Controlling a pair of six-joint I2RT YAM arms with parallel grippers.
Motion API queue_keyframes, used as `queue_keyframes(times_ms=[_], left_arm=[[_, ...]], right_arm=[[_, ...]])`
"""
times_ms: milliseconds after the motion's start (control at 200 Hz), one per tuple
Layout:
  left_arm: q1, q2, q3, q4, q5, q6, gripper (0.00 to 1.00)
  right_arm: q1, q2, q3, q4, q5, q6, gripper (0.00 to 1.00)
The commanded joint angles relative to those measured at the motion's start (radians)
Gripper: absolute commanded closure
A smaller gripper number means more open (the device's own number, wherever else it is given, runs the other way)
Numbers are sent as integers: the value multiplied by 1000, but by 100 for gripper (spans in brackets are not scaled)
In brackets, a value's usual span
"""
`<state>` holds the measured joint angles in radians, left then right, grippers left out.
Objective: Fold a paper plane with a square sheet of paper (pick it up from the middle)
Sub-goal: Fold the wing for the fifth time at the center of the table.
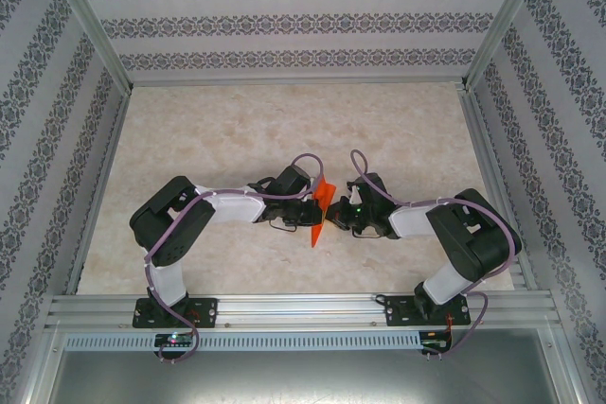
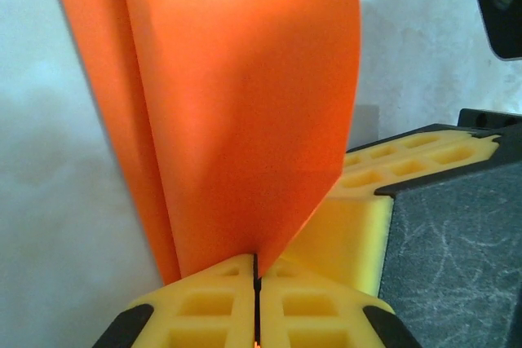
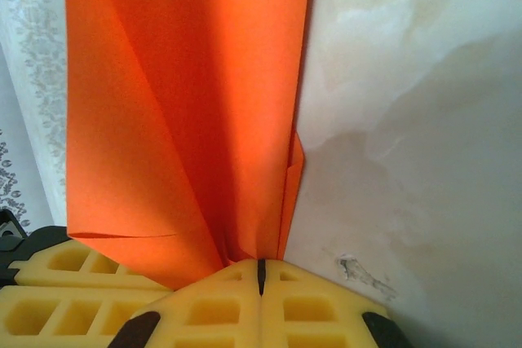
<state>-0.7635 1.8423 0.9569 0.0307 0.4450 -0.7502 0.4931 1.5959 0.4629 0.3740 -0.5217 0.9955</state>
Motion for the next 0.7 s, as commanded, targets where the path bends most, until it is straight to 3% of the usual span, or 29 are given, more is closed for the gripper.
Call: queue_keyframes(times_ms=[0, 595, 699], left_arm=[[13, -13, 27, 4, 3, -2, 90], [14, 57, 32, -32, -12, 36, 88], [15, 55, 26, -13, -4, 31, 83]], right_arm=[[5, 33, -5, -57, 43, -27, 100], [7, -3, -13, -61, 37, -23, 100], [7, -10, -13, -63, 36, -20, 100]])
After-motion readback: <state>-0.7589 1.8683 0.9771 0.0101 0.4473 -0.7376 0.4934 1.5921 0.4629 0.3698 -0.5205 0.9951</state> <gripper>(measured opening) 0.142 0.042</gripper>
